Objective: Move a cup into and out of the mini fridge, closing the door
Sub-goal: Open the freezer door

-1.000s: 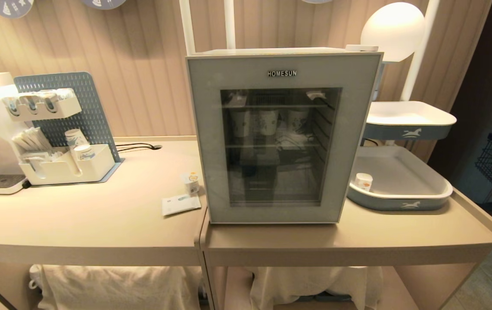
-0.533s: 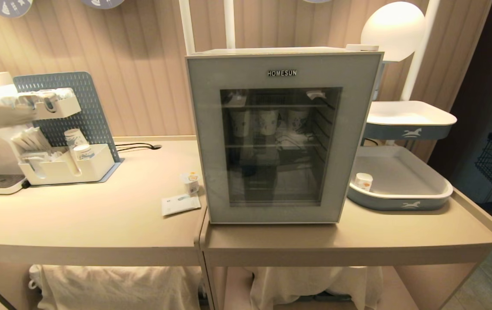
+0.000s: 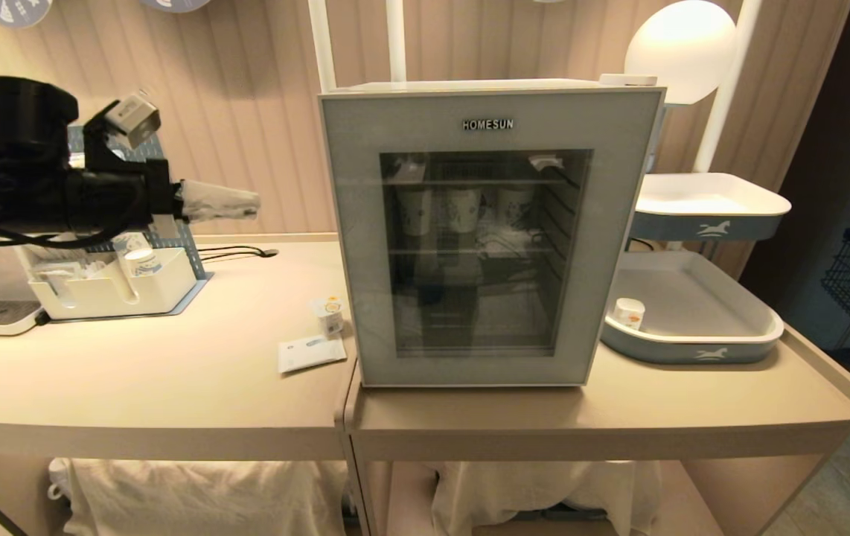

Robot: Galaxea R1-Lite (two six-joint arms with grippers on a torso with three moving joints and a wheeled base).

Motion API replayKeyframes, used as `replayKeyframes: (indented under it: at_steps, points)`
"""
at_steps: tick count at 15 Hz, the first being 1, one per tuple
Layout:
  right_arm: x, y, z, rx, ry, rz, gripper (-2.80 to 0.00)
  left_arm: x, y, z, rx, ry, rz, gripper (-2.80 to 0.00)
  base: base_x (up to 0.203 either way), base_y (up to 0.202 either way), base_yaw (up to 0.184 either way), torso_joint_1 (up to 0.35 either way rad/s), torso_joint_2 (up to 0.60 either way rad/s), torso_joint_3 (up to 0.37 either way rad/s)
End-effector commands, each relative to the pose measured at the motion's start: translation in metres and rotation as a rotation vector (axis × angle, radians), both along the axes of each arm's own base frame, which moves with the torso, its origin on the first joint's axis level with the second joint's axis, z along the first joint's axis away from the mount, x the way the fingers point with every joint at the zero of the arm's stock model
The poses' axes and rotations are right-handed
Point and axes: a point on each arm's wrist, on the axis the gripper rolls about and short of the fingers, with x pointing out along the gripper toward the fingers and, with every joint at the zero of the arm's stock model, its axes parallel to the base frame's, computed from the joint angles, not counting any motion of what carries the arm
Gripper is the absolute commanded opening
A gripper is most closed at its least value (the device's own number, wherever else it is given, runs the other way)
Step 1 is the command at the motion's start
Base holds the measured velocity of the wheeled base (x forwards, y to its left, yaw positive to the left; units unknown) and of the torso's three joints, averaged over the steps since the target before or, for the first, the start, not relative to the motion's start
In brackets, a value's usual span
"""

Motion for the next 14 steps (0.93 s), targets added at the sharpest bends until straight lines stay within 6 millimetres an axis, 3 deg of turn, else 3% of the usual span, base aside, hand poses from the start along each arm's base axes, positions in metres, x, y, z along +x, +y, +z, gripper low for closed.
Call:
replayKeyframes:
  at_steps: [1,4,6,9,14]
  points:
    - [0.0,0.0,0.0,0.0,0.001,0.0,-2.8,0.009,-0.001,-0.033,0.008,0.023,-0.067,0.0,0.0,0.0,0.0,0.0,0.0,0.0]
    - [0.0,0.0,0.0,0.0,0.001,0.0,-2.8,0.005,-0.007,-0.063,0.011,-0.177,-0.272,0.0,0.0,0.0,0.0,0.0,0.0,0.0]
    - [0.0,0.0,0.0,0.0,0.001,0.0,-2.8,0.012,-0.02,-0.08,0.014,-0.218,-0.339,0.0,0.0,0.0,0.0,0.0,0.0,0.0]
    - [0.0,0.0,0.0,0.0,0.001,0.0,-2.8,0.018,-0.037,-0.091,0.026,-0.254,-0.395,0.0,0.0,0.0,0.0,0.0,0.0,0.0]
    - [0.0,0.0,0.0,0.0,0.001,0.0,-2.8,0.034,-0.045,-0.106,0.101,-0.315,-0.369,0.0,0.0,0.0,0.0,0.0,0.0,0.0]
